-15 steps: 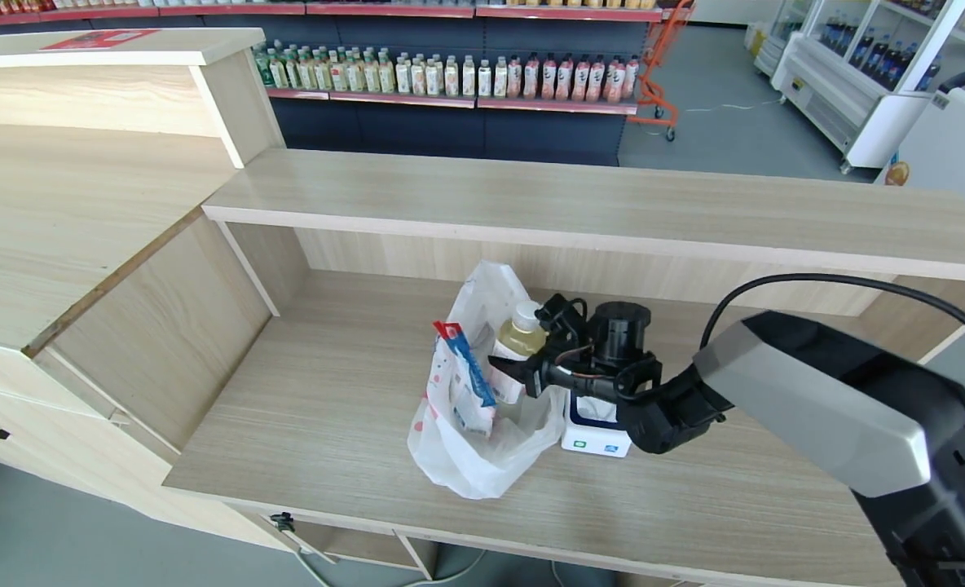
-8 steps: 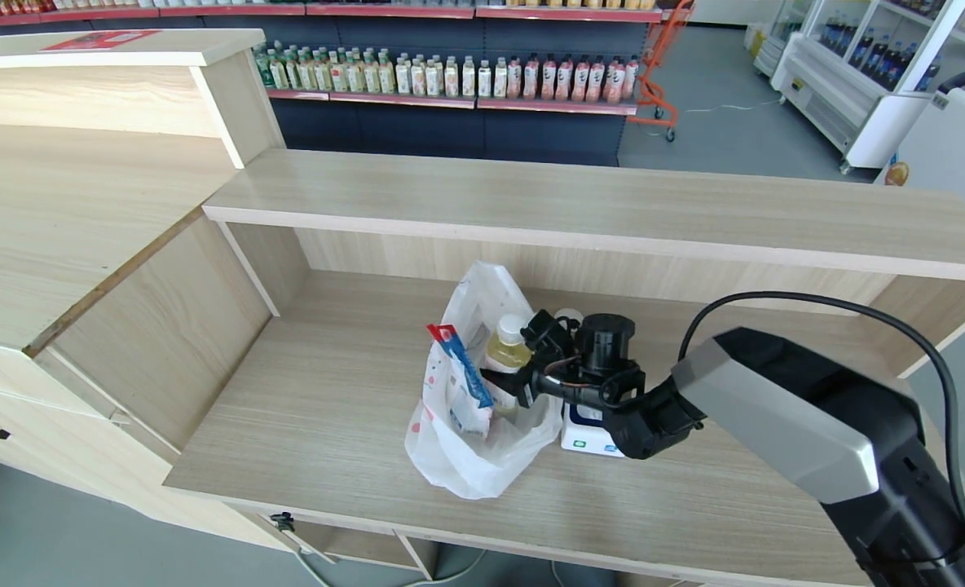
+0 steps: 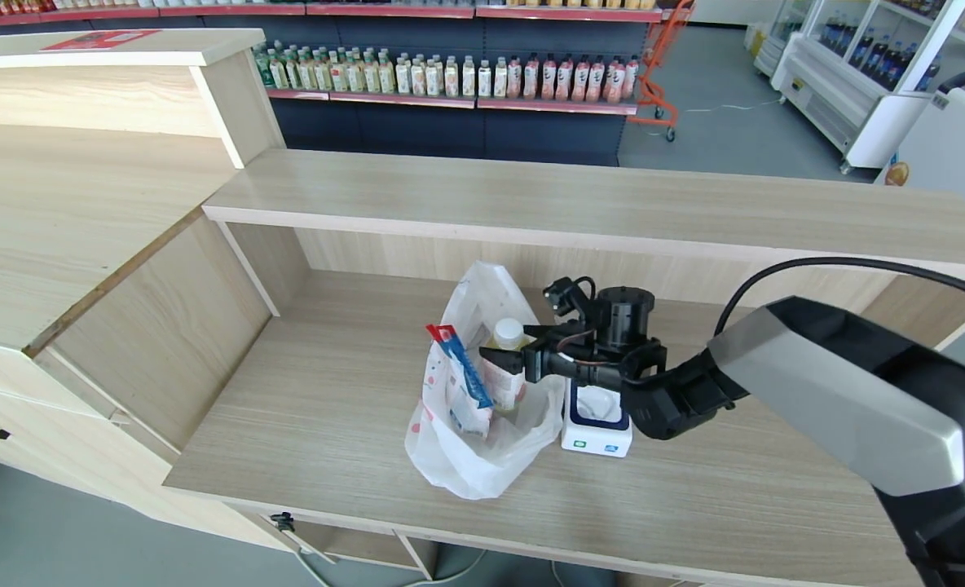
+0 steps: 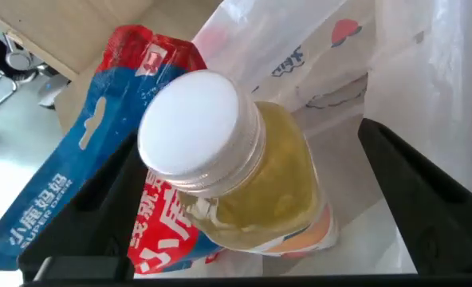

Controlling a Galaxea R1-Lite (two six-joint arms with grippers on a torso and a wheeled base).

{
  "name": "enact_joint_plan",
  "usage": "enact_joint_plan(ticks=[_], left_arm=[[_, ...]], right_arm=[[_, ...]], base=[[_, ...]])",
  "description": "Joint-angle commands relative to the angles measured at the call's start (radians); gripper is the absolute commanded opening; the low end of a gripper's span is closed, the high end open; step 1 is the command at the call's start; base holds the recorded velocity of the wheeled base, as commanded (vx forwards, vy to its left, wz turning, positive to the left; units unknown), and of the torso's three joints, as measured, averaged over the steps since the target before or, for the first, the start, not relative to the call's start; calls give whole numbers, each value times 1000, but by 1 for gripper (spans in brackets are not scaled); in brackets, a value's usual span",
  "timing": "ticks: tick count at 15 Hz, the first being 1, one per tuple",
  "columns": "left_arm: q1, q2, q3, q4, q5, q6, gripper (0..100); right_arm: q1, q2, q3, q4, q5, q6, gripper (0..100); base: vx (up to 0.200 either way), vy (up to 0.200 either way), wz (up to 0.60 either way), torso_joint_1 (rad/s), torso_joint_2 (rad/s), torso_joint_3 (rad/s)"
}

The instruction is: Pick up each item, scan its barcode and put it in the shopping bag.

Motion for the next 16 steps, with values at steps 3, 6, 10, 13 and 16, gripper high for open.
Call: enact_joint_plan(ticks=[3, 6, 10, 13, 16], left_arm=[[0, 0, 0, 0, 0, 0, 100], [0, 0, 0, 0, 0, 0, 100], [0, 0, 0, 0, 0, 0, 100], [0, 0, 0, 0, 0, 0, 100], [0, 0, 0, 0, 0, 0, 100]], right_arm=[[-20, -202, 153, 31, -1, 87, 100], [-77, -394, 327, 55, 1, 224, 100], [-83, -951, 666, 224, -18, 305, 100], [-267, -1258, 942, 391, -119, 100, 100], [-364, -1715, 1233, 604, -317, 55, 100]], base=[[0, 0, 0, 0, 0, 0], [0, 0, 0, 0, 0, 0], [0, 0, 0, 0, 0, 0], [0, 0, 0, 0, 0, 0], [0, 0, 0, 0, 0, 0]])
